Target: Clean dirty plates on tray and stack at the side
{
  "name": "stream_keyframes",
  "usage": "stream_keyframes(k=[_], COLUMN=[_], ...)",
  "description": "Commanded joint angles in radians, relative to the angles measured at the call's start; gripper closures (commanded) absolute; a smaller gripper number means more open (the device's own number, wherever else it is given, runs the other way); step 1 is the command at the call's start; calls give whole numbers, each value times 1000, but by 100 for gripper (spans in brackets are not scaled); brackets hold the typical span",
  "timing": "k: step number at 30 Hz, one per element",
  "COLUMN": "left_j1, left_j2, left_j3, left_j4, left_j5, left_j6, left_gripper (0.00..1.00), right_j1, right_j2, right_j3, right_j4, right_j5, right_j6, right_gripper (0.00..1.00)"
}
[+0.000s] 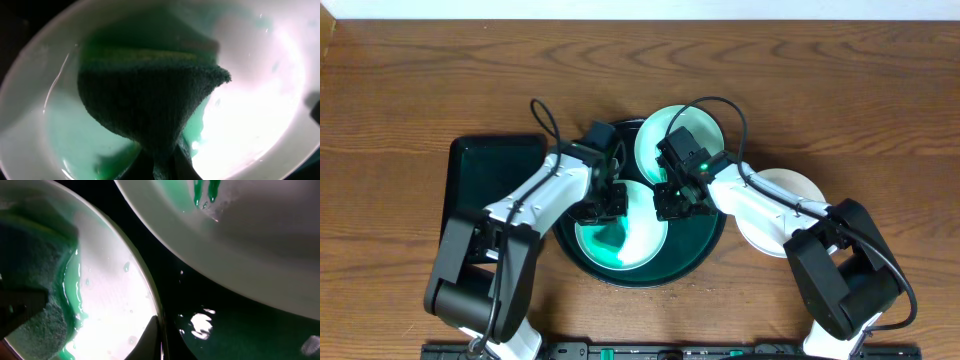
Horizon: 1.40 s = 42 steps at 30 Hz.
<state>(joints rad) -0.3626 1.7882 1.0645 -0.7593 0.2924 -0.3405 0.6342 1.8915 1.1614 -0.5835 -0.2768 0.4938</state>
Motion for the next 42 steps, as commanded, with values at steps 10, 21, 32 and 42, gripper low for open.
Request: stream_keyframes(k=[10,21,32,42], left_j1=[45,-27,134,221], left_j2=[18,18,10,-196], left_j3=[11,11,41,280], left_j4=[-145,-37,-36,-266], left_j5=[-219,298,-262,-193], left_j6=[-163,184,-77,31], left_gripper=[93,93,93,93], right_j1=[8,8,7,7], right_j2=[0,0,0,0], right_j3=[20,20,20,20], right_j4=[4,4,4,-3], right_j5=[-39,-39,-39,-39], right_j6=[7,7,7,7], right_gripper=[99,99,99,99])
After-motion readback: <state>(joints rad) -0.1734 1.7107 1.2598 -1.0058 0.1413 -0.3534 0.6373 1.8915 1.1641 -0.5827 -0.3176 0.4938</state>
